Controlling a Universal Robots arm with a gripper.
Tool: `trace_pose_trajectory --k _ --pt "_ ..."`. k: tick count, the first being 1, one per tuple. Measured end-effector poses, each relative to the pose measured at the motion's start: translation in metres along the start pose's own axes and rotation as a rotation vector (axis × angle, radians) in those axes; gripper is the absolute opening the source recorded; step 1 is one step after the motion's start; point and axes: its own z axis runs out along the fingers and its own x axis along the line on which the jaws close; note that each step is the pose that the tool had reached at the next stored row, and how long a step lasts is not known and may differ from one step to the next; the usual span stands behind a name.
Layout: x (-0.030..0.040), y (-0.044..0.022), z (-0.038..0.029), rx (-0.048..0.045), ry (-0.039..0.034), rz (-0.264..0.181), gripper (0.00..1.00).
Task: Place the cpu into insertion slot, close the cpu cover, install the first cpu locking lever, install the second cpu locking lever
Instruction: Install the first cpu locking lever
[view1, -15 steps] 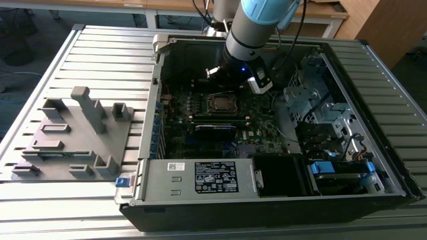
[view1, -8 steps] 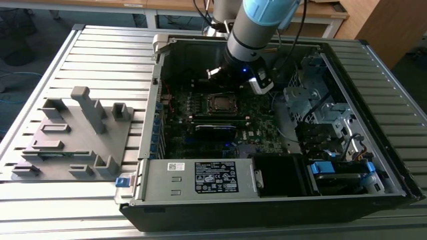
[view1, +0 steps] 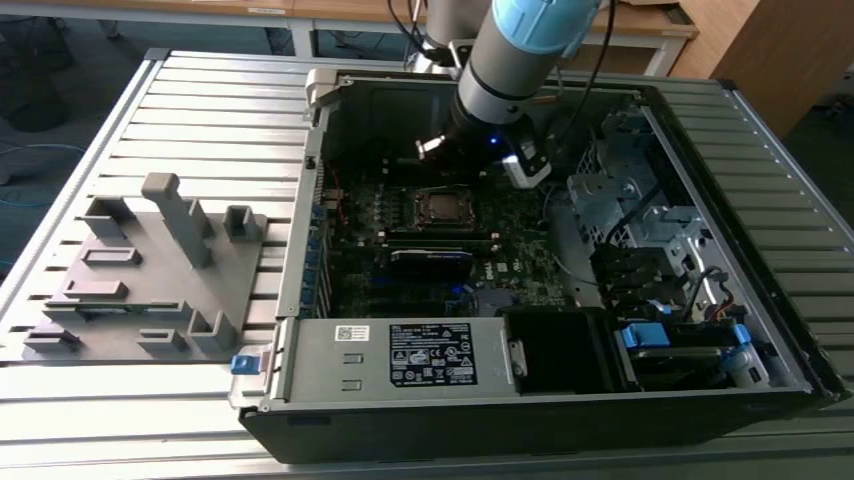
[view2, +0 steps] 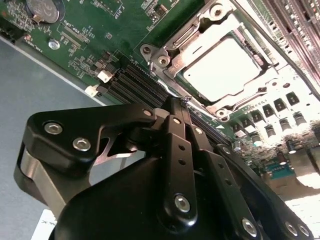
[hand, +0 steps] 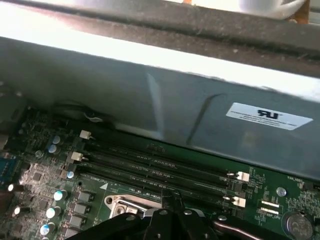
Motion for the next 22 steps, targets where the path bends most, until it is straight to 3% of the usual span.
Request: trace_pose_trajectory --k 9,14,22 --pt "-0.0003 -0.0006 0.0016 -0.0064 0.0217 -0.078 0.10" --pt "-0.0016 -0.0010 0.0020 -0.0243 0.0253 -0.109 0.10" --pt "-0.0061 -0.0024 0.0027 -0.0383 0.0317 -0.144 0.10"
